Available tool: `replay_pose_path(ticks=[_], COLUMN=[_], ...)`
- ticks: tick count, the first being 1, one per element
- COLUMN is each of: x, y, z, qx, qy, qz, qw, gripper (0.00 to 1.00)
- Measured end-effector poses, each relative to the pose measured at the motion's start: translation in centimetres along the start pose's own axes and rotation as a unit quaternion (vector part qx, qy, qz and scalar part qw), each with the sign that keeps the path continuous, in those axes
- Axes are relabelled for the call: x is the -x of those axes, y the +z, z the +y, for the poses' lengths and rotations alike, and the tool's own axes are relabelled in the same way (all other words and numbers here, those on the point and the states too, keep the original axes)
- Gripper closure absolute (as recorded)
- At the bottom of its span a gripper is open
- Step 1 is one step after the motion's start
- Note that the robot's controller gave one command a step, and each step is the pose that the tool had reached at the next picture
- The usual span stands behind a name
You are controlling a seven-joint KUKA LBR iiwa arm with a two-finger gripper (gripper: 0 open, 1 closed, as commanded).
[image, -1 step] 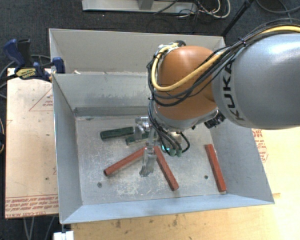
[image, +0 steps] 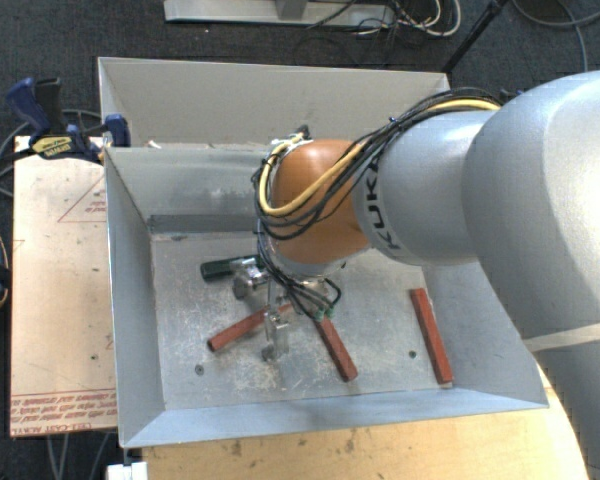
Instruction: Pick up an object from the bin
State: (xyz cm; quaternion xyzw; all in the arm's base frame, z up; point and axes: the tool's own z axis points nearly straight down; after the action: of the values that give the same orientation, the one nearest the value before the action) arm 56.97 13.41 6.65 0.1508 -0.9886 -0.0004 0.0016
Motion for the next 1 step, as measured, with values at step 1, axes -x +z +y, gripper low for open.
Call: replay_pose_path(ticks=[1], x=[-0.61], y=[-3.52], z=[0.87], qx=[0.000], qy=[0.002], qz=[-0.0034], qw=[1.0000], gripper=[0.00])
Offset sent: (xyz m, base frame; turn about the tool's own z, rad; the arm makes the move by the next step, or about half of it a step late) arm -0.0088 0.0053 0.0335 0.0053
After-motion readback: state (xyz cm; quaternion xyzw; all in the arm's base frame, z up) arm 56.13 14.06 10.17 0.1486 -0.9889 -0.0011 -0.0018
